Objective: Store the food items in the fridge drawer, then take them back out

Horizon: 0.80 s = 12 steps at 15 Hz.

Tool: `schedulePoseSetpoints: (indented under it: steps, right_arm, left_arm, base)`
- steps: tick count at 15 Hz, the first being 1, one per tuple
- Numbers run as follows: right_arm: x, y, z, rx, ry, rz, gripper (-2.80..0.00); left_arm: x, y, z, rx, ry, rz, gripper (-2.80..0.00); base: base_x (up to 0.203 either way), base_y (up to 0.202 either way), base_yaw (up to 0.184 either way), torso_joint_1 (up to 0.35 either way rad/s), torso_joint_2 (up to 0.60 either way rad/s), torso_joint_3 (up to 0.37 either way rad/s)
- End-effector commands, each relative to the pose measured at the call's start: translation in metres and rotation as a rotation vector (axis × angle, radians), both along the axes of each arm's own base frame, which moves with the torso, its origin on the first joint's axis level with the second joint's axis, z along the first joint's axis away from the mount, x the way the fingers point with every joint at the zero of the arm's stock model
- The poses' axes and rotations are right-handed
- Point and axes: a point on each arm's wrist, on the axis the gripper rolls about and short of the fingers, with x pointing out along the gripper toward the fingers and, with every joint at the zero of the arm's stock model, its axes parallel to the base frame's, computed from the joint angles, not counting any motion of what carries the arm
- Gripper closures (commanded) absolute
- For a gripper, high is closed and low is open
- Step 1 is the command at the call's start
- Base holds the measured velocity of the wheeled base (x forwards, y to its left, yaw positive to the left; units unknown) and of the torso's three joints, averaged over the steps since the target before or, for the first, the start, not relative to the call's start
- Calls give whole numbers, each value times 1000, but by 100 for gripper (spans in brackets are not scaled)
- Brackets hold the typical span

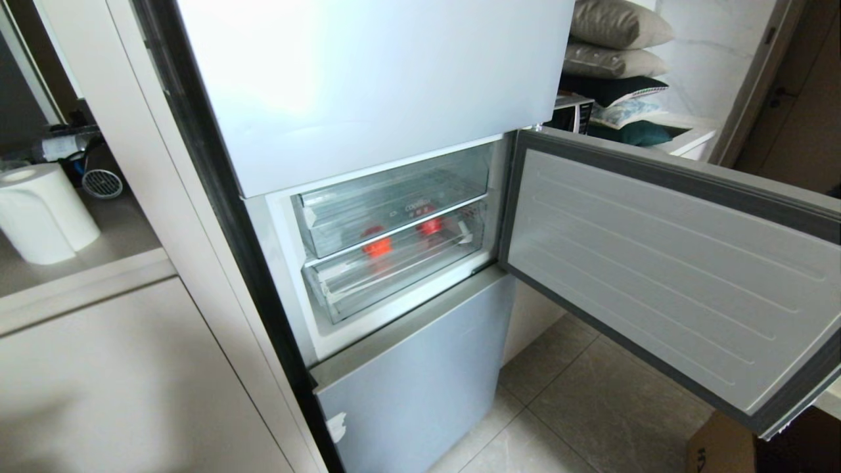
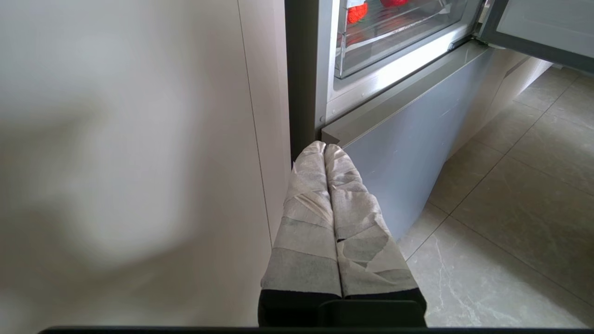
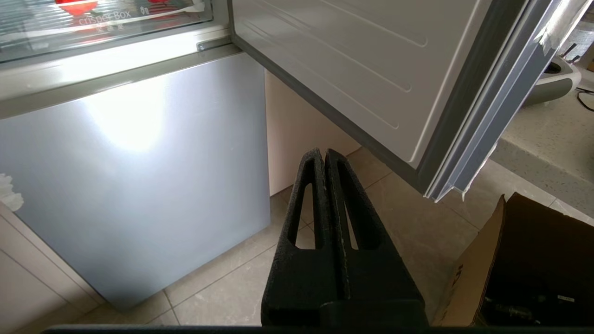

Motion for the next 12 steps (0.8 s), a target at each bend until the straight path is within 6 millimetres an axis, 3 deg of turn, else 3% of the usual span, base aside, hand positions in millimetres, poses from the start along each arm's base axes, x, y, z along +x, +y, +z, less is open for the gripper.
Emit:
schedulePoseSetpoints:
  steps: [1,6,12]
  right_arm:
    - [0,0,0,-1,0,-5,0]
    - [0,0,0,2,0,-6,0]
    - [0,0,0,5,0,-6,0]
  left_arm:
    - [0,0,0,0,2,0,0]
    - [0,0,0,0,2,0,0]
    - [0,0,0,0,2,0,0]
  base:
    - [0,0,0,0,0,0]
    - [0,0,0,0,0,0]
    - [4,-7,161,5,3,1]
